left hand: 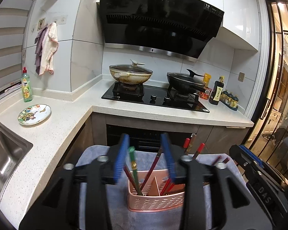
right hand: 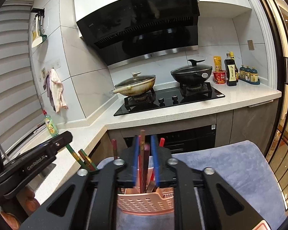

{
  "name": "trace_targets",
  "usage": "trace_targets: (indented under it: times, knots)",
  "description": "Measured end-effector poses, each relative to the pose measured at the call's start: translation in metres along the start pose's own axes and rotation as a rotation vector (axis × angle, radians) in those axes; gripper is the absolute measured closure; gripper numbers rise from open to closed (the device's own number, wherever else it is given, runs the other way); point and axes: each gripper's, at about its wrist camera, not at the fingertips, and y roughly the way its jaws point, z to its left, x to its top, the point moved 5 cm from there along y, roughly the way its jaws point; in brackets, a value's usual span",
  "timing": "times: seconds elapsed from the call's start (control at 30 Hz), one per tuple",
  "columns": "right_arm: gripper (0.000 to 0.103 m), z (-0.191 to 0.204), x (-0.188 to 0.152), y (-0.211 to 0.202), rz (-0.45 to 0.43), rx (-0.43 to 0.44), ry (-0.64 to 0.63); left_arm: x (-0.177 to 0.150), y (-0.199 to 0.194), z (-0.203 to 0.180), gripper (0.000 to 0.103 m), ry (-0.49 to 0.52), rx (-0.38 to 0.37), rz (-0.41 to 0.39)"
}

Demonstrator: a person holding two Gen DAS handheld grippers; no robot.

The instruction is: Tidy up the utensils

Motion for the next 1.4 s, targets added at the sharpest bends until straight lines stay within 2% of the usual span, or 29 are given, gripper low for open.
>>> trace_targets:
  times: [0.13,0.23,0.3,0.47,0.73,1.0,1.1,1.37,1.4]
  knots:
    - [0.066,0.005,0.001,-0.023,-0.01,0.004,-0.022,-0.003,-0.02,0.002,0.051,-0.007,-0.004,-0.009]
    - [0.06,0.006,-0.003,-0.042,-0.021,0.01,-0.025,-0.007,-0.037,0.001,0.037,-0.006,0.004,-0.015]
    - [0.057,0.008,-0.009,-0.057,-0.023,0.012,-0.028,-0.012,-0.051,-0.001,0.035,0.007,0.01,-0.024]
    - [0.051,0.01,-0.035,-0.086,0.002,0.008,-0.043,-0.031,-0.084,-0.006,0.019,0.036,0.039,-0.026]
    - [0.051,0.012,-0.078,-0.122,0.062,-0.019,-0.067,-0.07,-0.112,-0.011,0.017,0.061,0.068,0.025]
    - [0.04,0.013,-0.114,-0.14,0.112,-0.051,-0.076,-0.104,-0.13,-0.01,0.013,0.052,0.091,0.062]
    - [0.039,0.012,-0.122,-0.146,0.116,-0.074,-0.083,-0.117,-0.133,-0.008,0.012,0.042,0.094,0.083]
    - [0.026,0.007,-0.142,-0.151,0.14,-0.095,-0.065,-0.142,-0.137,0.001,0.009,0.042,0.132,0.115]
    - [0.021,0.005,-0.143,-0.151,0.144,-0.099,-0.06,-0.144,-0.137,0.002,0.009,0.042,0.136,0.119]
